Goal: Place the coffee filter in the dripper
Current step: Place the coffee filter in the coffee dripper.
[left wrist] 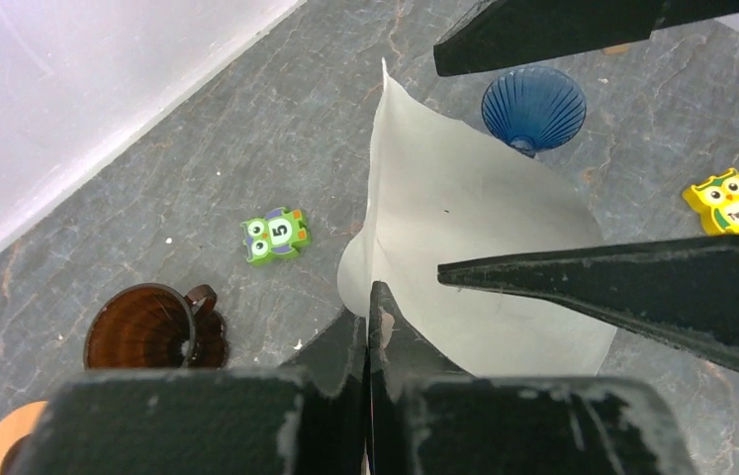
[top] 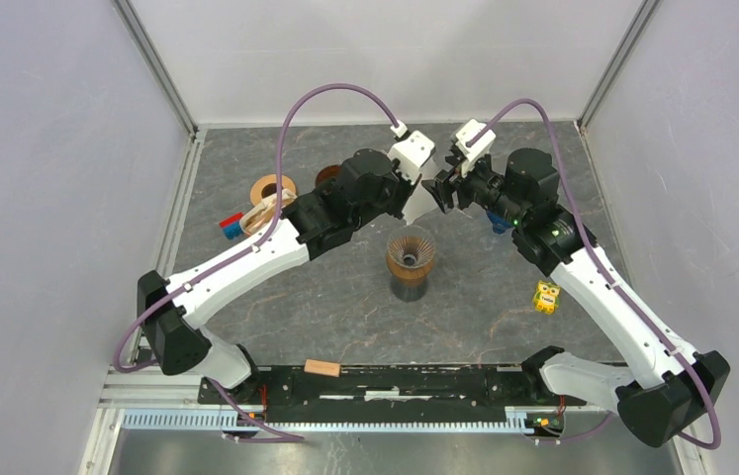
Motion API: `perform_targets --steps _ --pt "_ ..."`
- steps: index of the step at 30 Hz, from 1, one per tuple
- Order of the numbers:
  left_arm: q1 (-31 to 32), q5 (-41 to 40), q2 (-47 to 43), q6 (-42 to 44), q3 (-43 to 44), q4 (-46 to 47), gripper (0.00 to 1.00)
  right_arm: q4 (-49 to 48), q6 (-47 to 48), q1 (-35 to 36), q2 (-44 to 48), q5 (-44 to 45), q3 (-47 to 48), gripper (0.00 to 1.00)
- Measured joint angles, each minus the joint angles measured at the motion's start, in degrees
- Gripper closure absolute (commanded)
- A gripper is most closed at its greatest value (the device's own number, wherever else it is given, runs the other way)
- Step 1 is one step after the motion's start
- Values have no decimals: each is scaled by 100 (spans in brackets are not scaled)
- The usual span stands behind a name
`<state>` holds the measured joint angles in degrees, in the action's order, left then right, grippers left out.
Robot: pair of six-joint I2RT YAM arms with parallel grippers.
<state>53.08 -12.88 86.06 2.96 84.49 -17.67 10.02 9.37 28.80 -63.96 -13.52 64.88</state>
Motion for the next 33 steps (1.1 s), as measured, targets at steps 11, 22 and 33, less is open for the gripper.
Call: perform_targets --steps 11,22,33 --pt "15 11 -310 400 -243 168 97 35 -7 -114 7 0 46 33" --pt "20 413 -529 1156 -570 262 93 33 118 -219 144 -483 46 31" --pt "20 557 -664 1703 -702 267 92 35 315 -236 205 -1226 26 28"
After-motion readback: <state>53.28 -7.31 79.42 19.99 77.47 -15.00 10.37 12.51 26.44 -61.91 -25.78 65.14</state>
